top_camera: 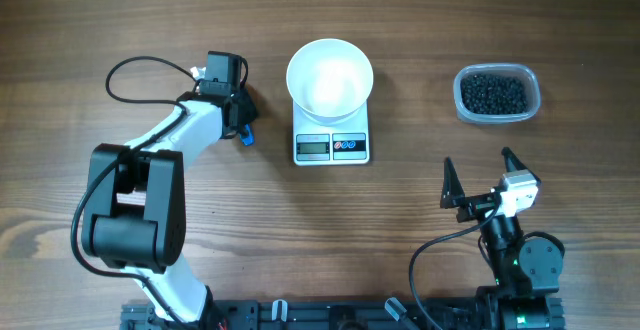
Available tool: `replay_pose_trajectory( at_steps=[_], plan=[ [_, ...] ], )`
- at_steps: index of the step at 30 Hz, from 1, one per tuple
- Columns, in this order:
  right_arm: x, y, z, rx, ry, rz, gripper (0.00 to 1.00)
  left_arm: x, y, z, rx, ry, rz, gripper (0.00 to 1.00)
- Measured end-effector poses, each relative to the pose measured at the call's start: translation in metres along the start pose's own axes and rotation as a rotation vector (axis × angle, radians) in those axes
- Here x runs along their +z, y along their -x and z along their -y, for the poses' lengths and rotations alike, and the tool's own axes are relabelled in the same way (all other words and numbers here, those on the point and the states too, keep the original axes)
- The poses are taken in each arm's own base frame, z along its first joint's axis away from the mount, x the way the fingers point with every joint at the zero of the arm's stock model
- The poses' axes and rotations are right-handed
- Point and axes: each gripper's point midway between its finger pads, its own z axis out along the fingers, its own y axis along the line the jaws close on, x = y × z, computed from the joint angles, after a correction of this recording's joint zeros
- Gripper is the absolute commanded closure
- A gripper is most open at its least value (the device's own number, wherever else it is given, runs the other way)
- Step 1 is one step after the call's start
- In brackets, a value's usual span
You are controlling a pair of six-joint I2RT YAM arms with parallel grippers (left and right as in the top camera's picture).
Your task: Scoop item into bowl and weigh 150g on scale
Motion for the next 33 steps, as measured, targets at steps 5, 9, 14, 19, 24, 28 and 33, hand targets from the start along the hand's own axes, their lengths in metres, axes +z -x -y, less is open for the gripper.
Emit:
replay_pose_trajectory(
  at_steps=[5,9,14,19,24,28,33],
  plan=[
    [0.0000,0.0000,0.0000,0.000,0.000,0.000,0.00,0.0000,0.0002,0.0001,0.000,0.000,0.001,0.76],
    [0.0000,0.0000,0.0000,0.000,0.000,0.000,0.00,0.0000,0.0002,0.0001,0.000,0.000,0.001,0.85],
    [0.0000,0.0001,0.0000,0.000,0.000,0.000,0.00,0.0007,0.0002,0.0001,0.000,0.001,0.002,0.80],
    [0.0000,-0.0002,0.0000,0.000,0.000,0.000,0.00,0.0008,0.0005,0.0003,0.000,0.000,0.004,0.74],
    [0.0000,0.0000,0.0000,0.000,0.000,0.000,0.00,0.0007,0.0013,0.0008,-0.001,-0.001,0.007,0.68],
    [0.0000,0.0000,0.0000,0.000,0.000,0.000,0.00,0.0007,0.0006,0.0003,0.000,0.001,0.003,0.64],
    [0.0000,0.0000,0.0000,0.000,0.000,0.000,0.00,0.0004,0.0009,0.0006,0.002,0.001,0.003,0.47]
  ],
)
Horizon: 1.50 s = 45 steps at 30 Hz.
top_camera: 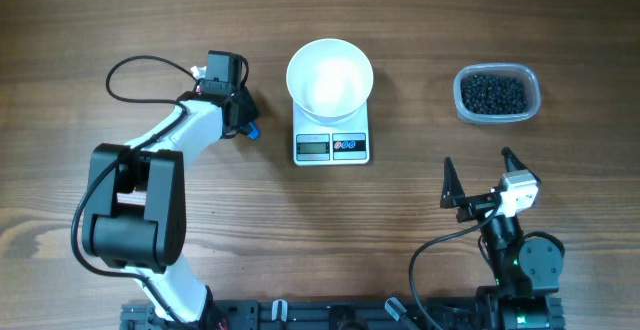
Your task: Scoop item into bowl and weigh 150g on scale
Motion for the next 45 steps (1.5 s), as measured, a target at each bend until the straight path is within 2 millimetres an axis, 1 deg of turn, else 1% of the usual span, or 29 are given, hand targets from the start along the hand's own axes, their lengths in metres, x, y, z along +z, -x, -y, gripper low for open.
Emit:
replay_pose_trajectory(
  at_steps=[1,2,3,4,6,9,11,14,16,22,24,26,28,29,30,31,32,33,34,35,36,37,38,40,41,42,45],
  plan=[
    [0.000,0.000,0.000,0.000,0.000,0.000,0.00,0.000,0.000,0.000,0.000,-0.001,0.001,0.43],
    [0.000,0.000,0.000,0.000,0.000,0.000,0.00,0.000,0.002,0.002,-0.001,-0.006,0.008,0.43],
    [0.000,0.000,0.000,0.000,0.000,0.000,0.00,0.000,0.003,0.002,-0.004,-0.007,0.011,0.52],
    [0.000,0.000,0.000,0.000,0.000,0.000,0.00,0.000,0.003,0.003,-0.002,-0.009,0.013,0.55],
    [0.000,0.000,0.000,0.000,0.000,0.000,0.00,0.000,0.003,0.002,-0.006,-0.009,0.013,0.59],
    [0.000,0.000,0.000,0.000,0.000,0.000,0.00,0.000,0.003,0.002,-0.001,-0.007,0.010,0.70],
    [0.000,0.000,0.000,0.000,0.000,0.000,0.00,0.000,0.003,0.002,-0.004,-0.005,0.010,0.73],
    [0.000,0.000,0.000,0.000,0.000,0.000,0.00,0.000,0.004,0.000,-0.002,0.007,0.018,0.82],
    [0.000,0.000,0.000,0.000,0.000,0.000,0.00,0.000,0.004,-0.001,-0.004,0.012,0.022,0.83],
    [0.000,0.000,0.000,0.000,0.000,0.000,0.00,0.000,0.005,-0.001,-0.005,0.011,0.024,0.80],
    [0.000,0.000,0.000,0.000,0.000,0.000,0.00,-0.005,0.008,0.001,-0.007,0.003,0.034,0.80],
    [0.000,0.000,0.000,0.000,0.000,0.000,0.00,-0.023,0.020,0.008,-0.013,-0.034,0.077,0.81],
    [0.000,0.000,0.000,0.000,0.000,0.000,0.00,-0.044,0.032,0.017,-0.020,-0.084,0.117,0.85],
    [0.000,0.000,0.000,0.000,0.000,0.000,0.00,-0.060,0.040,0.023,-0.027,-0.122,0.147,0.89],
    [0.000,0.000,0.000,0.000,0.000,0.000,0.00,-0.077,0.048,0.029,-0.039,-0.161,0.179,0.91],
    [0.000,0.000,0.000,0.000,0.000,0.000,0.00,-0.093,0.054,0.034,-0.052,-0.203,0.205,0.91],
    [0.000,0.000,0.000,0.000,0.000,0.000,0.00,-0.105,0.059,0.037,-0.067,-0.232,0.225,0.91],
    [0.000,0.000,0.000,0.000,0.000,0.000,0.00,-0.119,0.064,0.040,-0.083,-0.271,0.245,0.89],
    [0.000,0.000,0.000,0.000,0.000,0.000,0.00,-0.131,0.069,0.042,-0.098,-0.303,0.262,0.78],
    [0.000,0.000,0.000,0.000,0.000,0.000,0.00,-0.139,0.073,0.041,-0.111,-0.324,0.273,0.77],
    [0.000,0.000,0.000,0.000,0.000,0.000,0.00,-0.145,0.076,0.040,-0.131,-0.339,0.277,0.74],
    [0.000,0.000,0.000,0.000,0.000,0.000,0.00,-0.144,0.075,0.038,-0.139,-0.338,0.271,0.65],
    [0.000,0.000,0.000,0.000,0.000,0.000,0.00,-0.142,0.073,0.036,-0.141,-0.332,0.257,0.53],
    [0.000,0.000,0.000,0.000,0.000,0.000,0.00,-0.133,0.062,0.031,-0.143,-0.307,0.206,0.34],
    [0.000,0.000,0.000,0.000,0.000,0.000,0.00,-0.127,0.056,0.031,-0.142,-0.296,0.178,0.30],
    [0.000,0.000,0.000,0.000,0.000,0.000,0.00,-0.119,0.049,0.031,-0.144,-0.281,0.145,0.28],
    [0.000,0.000,0.000,0.000,0.000,0.000,0.00,-0.098,0.030,0.037,-0.117,-0.254,0.079,0.31]
  ],
)
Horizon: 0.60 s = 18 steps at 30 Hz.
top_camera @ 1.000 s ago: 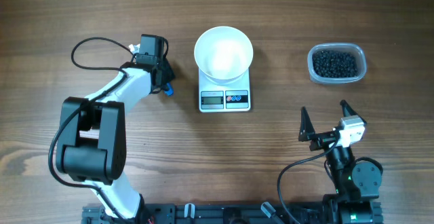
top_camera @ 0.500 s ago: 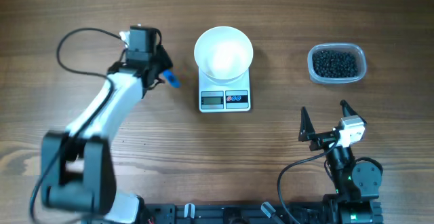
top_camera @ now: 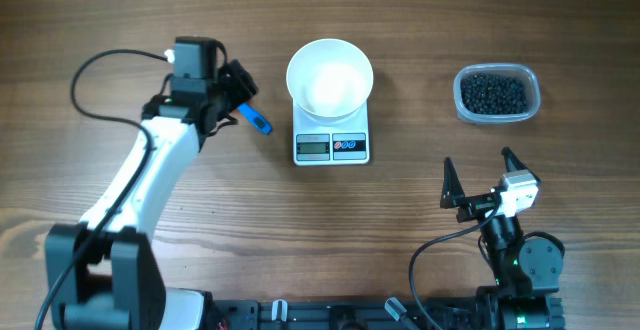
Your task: Scoop item into bowl and weigh 150g on scale
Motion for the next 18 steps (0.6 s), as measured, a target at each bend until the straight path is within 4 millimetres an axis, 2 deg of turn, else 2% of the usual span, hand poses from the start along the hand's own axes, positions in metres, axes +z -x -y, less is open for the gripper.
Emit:
replay_pose_trajectory(
  at_steps=[4,11,16,18],
  plan=[
    [0.000,0.000,0.000,0.000,0.000,0.000,0.00,0.021,-0.021,0.002,0.032,0.023,-0.052,0.37],
    [0.000,0.000,0.000,0.000,0.000,0.000,0.00,0.057,-0.038,-0.027,0.053,0.167,-0.077,0.51],
    [0.000,0.000,0.000,0.000,0.000,0.000,0.00,0.076,-0.042,-0.040,0.057,0.215,-0.075,0.52],
    [0.000,0.000,0.000,0.000,0.000,0.000,0.00,0.081,-0.035,-0.044,0.061,0.236,-0.033,0.58]
  ],
)
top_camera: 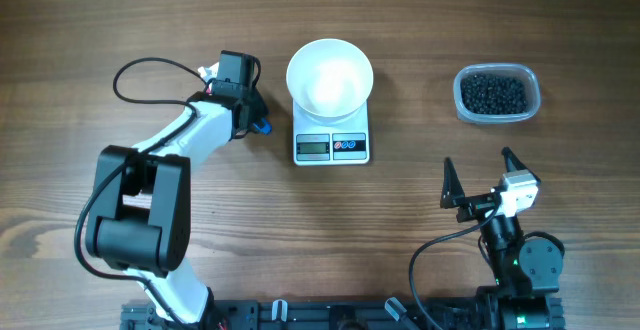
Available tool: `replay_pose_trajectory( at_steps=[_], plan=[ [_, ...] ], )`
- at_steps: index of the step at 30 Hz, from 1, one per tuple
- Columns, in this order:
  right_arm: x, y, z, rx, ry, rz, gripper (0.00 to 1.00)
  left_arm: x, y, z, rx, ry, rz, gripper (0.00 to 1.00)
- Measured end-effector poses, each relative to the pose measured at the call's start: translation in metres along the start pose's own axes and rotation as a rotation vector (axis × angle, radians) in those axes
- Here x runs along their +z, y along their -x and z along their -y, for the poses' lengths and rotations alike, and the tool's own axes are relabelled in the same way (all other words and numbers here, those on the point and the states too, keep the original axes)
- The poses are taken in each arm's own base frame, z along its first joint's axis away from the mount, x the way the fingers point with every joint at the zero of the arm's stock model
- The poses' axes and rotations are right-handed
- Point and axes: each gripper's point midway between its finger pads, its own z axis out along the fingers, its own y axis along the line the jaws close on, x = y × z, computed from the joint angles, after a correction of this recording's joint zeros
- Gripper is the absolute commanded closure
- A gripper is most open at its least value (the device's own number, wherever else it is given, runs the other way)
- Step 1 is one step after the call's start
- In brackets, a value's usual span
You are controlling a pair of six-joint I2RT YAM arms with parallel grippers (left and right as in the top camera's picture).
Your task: Scoop item into bowl and weigh 150g on scale
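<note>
A white bowl (330,75) stands on the small white scale (332,146) at the table's upper middle. My left gripper (256,122) is just left of the scale, shut on a blue scoop (264,127), of which only a small blue end shows under the fingers. A clear tub of small black pieces (497,94) sits at the upper right. My right gripper (480,175) is open near the front right, with nothing between its fingers.
The left arm's black cable (150,70) loops over the wood behind the arm. The right arm's base (520,260) and its cable sit at the front edge. A black rail (330,315) runs along the front.
My left gripper has moved right and a little nearer, from well left of the bowl to the scale's left edge. The scoop's long blue part no longer shows. The right arm has not moved.
My left gripper was left of the scale with a blue end below it. A second later it was much the same. Then it stood farther left with the blue scoop sticking out toward the scale. Now it is back beside the scale. Bowl, tub and right arm stayed put.
</note>
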Motion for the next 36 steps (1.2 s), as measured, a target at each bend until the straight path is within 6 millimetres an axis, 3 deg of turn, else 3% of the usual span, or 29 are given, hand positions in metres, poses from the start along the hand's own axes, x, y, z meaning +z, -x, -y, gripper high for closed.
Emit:
replay_pose_trajectory(
  at_steps=[6,20,22,25,26,29,36],
  plan=[
    [0.0000,0.0000,0.0000,0.000,0.000,0.000,0.00,0.0001,0.0082,-0.0014,-0.003,0.014,0.041,0.73],
    [0.0000,0.0000,0.0000,0.000,0.000,0.000,0.00,0.0000,0.0111,-0.0009,-0.005,0.014,0.054,0.87],
    [0.0000,0.0000,0.0000,0.000,0.000,0.000,0.00,0.0003,0.0100,-0.0017,-0.004,0.017,0.050,0.86],
    [0.0000,0.0000,0.0000,0.000,0.000,0.000,0.00,0.0004,0.0101,-0.0016,-0.003,0.017,0.051,0.65],
    [0.0000,0.0000,0.0000,0.000,0.000,0.000,0.00,0.0004,0.0103,-0.0016,-0.010,0.017,0.051,0.65],
    [0.0000,0.0000,0.0000,0.000,0.000,0.000,0.00,0.0004,0.0100,-0.0025,-0.007,0.021,0.051,0.91],
    [0.0000,0.0000,0.0000,0.000,0.000,0.000,0.00,0.0004,0.0097,-0.0028,-0.004,0.023,0.049,0.96]
  ],
)
